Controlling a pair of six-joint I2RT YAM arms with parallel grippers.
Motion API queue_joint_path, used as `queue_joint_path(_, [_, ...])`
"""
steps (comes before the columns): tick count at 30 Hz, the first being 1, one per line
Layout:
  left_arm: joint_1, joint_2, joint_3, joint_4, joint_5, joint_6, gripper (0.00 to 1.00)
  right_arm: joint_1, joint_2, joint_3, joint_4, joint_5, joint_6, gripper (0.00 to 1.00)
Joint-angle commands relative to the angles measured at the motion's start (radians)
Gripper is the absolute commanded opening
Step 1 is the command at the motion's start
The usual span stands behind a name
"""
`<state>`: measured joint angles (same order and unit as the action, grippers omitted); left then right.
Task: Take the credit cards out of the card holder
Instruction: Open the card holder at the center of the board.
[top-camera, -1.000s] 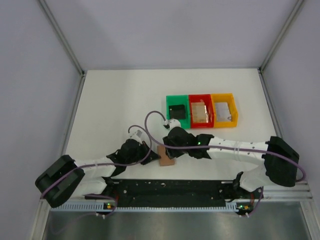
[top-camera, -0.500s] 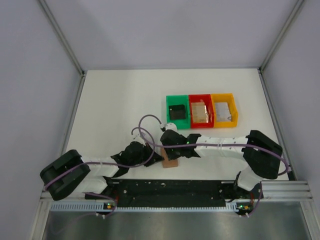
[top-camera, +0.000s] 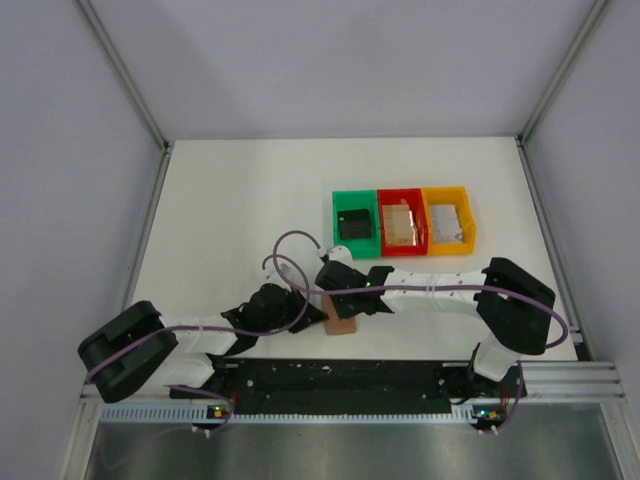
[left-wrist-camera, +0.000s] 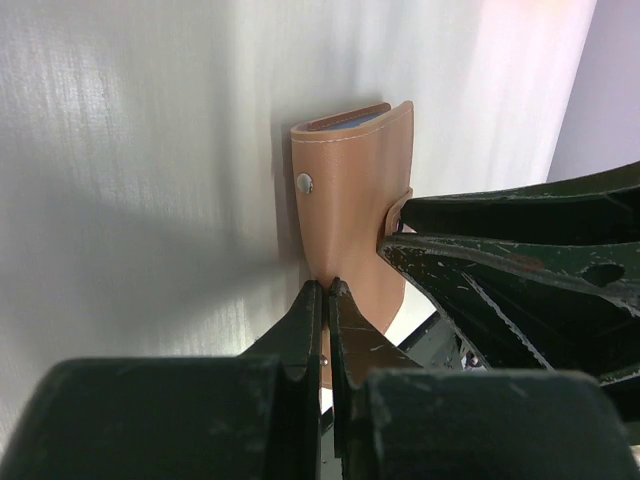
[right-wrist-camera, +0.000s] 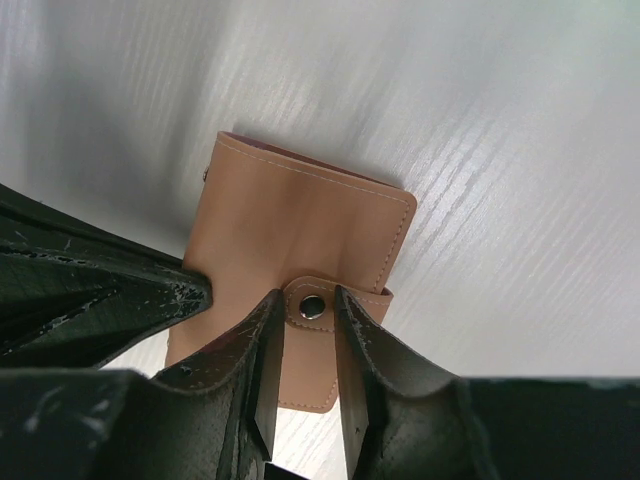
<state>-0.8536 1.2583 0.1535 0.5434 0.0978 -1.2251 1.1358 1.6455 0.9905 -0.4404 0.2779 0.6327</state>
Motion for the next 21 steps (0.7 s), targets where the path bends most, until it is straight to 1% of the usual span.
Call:
queue_joint_path(1, [-0.007,-0.037,0.011,0.009,-0.030,-0.001,0.00,0.013,0.017,0.030,-0.043,0.063,0.005,0.24])
queue_joint_path(5, [-0.005,-0.046,0.011,-0.006,-0.038,0.001,0.00,0.013,0.013,0.031,-0.060,0.087,0.007,0.13])
queue_joint_path(7, [-0.005,-0.046,0.011,-0.016,-0.043,0.003,0.00,0.013,-0.002,0.028,-0.064,0.095,0.007,0.00])
queue_joint_path(12, [-0.005,-0.062,0.011,-0.059,-0.067,0.015,0.00,0.002,-0.113,0.004,-0.077,0.118,0.019,0.00])
queue_joint_path(18, [-0.005,-0.056,0.024,-0.094,-0.087,0.047,0.00,-0.070,-0.214,-0.082,-0.075,0.098,0.038,0.00])
queue_joint_path(20, [-0.005,-0.051,0.050,-0.129,-0.089,0.082,0.08,-0.094,-0.227,-0.117,-0.060,0.081,0.042,0.00])
queue_joint_path(21, [-0.005,-0.051,0.069,-0.158,-0.089,0.105,0.14,-0.103,-0.228,-0.137,-0.052,0.067,0.045,0.00])
